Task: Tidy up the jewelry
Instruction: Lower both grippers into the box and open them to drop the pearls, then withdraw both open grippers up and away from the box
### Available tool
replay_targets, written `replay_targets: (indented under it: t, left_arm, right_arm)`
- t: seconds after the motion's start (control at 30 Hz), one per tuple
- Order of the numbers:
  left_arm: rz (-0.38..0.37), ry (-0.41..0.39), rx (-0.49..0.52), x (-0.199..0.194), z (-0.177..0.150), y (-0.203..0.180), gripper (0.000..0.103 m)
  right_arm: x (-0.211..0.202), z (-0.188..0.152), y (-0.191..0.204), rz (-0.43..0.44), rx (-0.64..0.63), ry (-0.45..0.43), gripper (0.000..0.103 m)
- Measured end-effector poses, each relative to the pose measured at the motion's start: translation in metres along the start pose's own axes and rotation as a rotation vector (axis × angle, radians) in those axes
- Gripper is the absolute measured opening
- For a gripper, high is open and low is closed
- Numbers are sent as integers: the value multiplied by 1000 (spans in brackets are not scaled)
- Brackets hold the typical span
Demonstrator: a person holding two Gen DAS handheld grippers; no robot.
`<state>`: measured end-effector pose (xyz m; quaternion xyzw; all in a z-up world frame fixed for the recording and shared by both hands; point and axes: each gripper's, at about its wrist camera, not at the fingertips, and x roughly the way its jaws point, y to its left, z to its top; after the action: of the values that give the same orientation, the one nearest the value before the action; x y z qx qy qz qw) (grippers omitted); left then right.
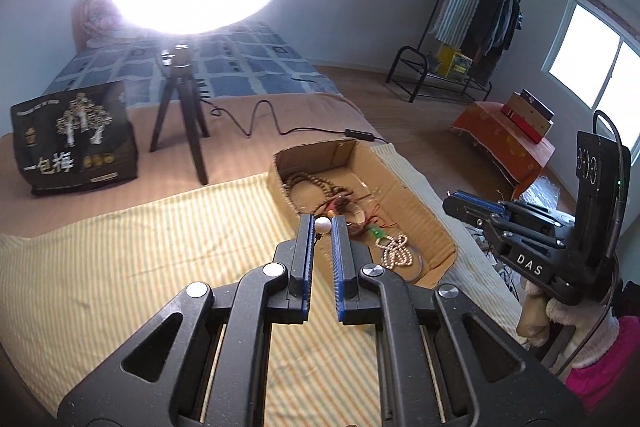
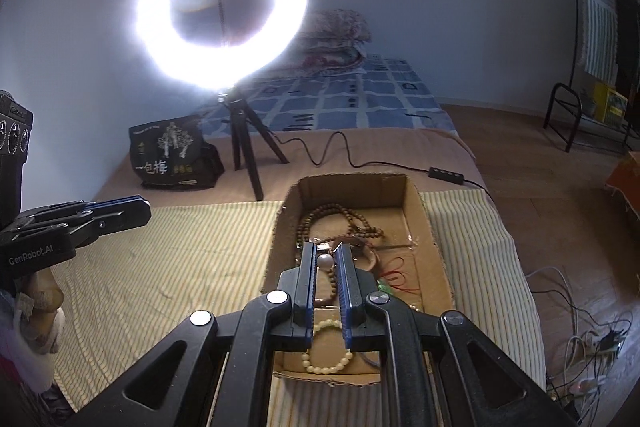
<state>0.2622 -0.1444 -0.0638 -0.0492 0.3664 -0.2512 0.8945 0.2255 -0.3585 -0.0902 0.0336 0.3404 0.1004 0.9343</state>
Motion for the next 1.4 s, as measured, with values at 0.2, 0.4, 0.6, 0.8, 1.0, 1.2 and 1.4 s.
replay_targets:
  t: [0.2, 0.4, 0.6, 0.8, 1.0, 1.2, 1.4]
  left_arm:
    - [-9, 14, 14, 22, 4, -11, 7]
    - [0, 34, 25, 42, 6, -14, 7]
    - [-1, 46, 21, 58, 7, -17, 7]
    - [-9, 49, 14, 68, 8, -25, 7]
    - [-6, 44, 18, 71, 9, -29, 7]
    - [19, 36, 23, 71, 10, -29, 7]
    - [57, 2, 18, 66, 12, -26, 49]
  right_arm:
    - [6, -6, -12, -8, 22, 25, 8]
    - [16, -11, -22, -24, 40, 53, 8]
    - [25, -15, -31, -35, 67, 77, 8]
    - [27, -18, -34, -42, 72, 86, 8]
    - [31, -19, -33, -35, 75, 91, 8]
    - [33, -21, -29, -37, 60, 99, 22]
    - [34, -24, -27, -80, 51, 112, 64]
